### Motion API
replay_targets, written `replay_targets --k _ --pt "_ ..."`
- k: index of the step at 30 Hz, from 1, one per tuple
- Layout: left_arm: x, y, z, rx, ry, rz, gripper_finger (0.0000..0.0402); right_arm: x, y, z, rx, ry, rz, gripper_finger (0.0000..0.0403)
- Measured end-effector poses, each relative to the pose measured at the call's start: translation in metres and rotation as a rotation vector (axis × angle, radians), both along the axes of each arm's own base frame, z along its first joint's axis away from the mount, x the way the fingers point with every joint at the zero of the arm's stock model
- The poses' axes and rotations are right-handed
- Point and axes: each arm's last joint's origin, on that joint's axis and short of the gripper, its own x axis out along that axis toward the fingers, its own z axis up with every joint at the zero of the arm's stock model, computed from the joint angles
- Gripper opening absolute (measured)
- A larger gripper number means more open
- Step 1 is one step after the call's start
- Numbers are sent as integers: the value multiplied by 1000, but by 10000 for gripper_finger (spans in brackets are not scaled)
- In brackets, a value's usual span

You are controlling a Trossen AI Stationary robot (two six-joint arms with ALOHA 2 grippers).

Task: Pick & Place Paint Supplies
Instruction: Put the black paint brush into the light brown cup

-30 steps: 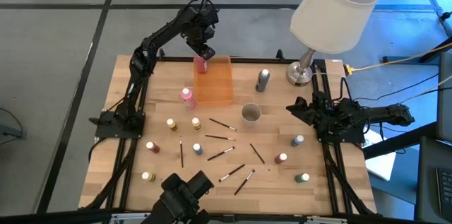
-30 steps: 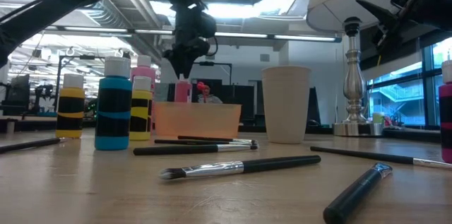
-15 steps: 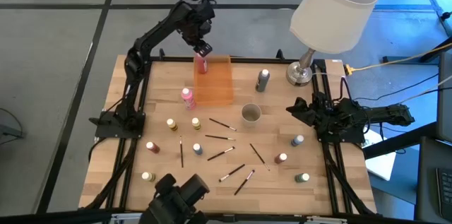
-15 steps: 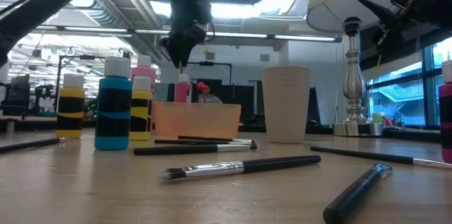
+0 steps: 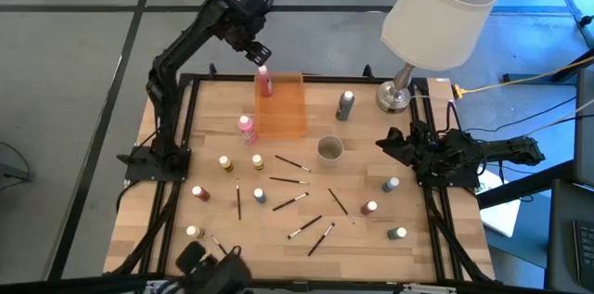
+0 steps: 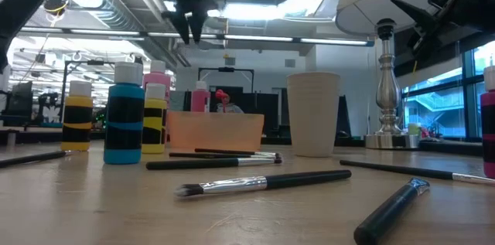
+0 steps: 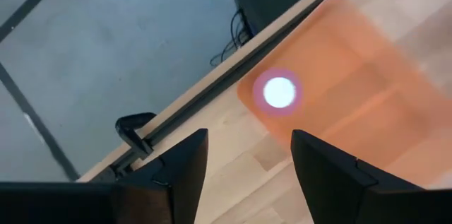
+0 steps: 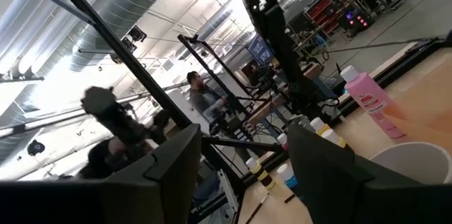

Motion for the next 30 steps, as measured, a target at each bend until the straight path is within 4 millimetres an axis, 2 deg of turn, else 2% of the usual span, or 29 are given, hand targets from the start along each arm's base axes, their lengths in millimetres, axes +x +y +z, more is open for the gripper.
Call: replay_targets --k 7,15,22,30 --pt "-25 -52 50 93 -151 -8 200 -2 0 6 -41 -52 -6 217" --pt "-53 -117 91 149 -331 -78 200 -11 1 52 -178 -60 12 214" --pt "-64 -157 106 137 -436 -151 200 -15 2 93 -258 117 61 198" --pt "-58 -186 109 99 -475 -241 200 4 7 128 -335 281 184 193"
